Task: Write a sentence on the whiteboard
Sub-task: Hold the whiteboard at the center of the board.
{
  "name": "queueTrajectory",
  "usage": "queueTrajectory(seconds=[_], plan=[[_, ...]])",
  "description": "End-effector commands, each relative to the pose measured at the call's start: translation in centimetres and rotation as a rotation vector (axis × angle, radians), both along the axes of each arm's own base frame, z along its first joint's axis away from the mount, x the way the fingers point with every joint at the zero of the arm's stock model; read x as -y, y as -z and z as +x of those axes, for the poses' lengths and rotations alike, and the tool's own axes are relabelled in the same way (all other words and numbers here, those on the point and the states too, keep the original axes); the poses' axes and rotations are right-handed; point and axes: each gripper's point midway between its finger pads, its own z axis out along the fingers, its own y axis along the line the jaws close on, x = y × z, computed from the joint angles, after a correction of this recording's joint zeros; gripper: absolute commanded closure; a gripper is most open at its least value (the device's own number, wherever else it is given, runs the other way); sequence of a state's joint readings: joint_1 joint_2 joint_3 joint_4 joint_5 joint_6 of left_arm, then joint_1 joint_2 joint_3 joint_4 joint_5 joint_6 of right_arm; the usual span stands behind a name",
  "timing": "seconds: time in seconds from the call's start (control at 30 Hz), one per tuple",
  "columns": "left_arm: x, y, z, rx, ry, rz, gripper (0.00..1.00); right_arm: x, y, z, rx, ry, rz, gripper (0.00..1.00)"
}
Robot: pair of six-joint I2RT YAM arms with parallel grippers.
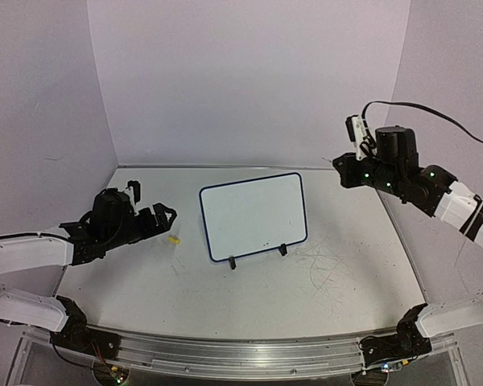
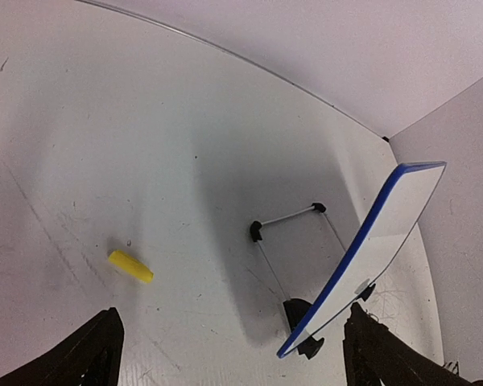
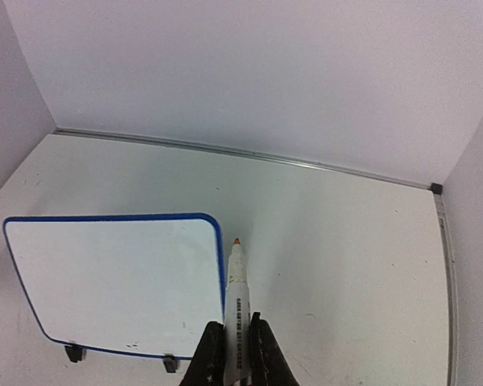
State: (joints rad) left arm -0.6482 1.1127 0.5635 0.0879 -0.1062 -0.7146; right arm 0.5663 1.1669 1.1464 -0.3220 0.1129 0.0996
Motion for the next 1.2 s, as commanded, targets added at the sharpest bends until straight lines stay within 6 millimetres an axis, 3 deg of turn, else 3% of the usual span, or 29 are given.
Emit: queueTrajectory(seconds=[0.0,0.13,0.23,0.37,0.53,0.7,0.93,1.17], plan=[[1.9,-2.5,-0.1,0.067,0.089,-0.104,0.03,-5.9,-3.2,-0.5,0.074,-0.137,0.016,1.00],[2.9,-2.4,-0.7,0.082,0.162,-0.140,0.02,-11.0,-2.4,-1.5,0.032,-0.253,0.031,1.00],[3.5,-1.8,-0.8,0.075,0.188,-0.173,0.02,-15.1,-1.4,-3.6,0.027,-0.392,0.006,1.00],[4.2,-1.0,-0.5,0.096,0.220,-0.208,0.03,-18.6,0.0,-5.7,0.033,-0.486,-0.042,1.00],[6.2,-0.6,0.0,0.101,0.336,-0.212,0.08,-20.5,1.8,-6.7,0.013,-0.561,-0.062,1.00],[6.2,1.0,0.7,0.075,0.370,-0.237,0.15,-21.5,1.1,-7.9,0.092,-0.671,-0.060,1.00],[8.5,0.1,-0.7,0.134,0.582,-0.328,0.20,-22.9,1.8,-6.6,0.110,-0.663,-0.078,1.00],[10.3,0.5,0.3,0.149,0.657,-0.358,0.31,-24.5,3.8,-5.1,0.074,-0.645,-0.108,1.00]])
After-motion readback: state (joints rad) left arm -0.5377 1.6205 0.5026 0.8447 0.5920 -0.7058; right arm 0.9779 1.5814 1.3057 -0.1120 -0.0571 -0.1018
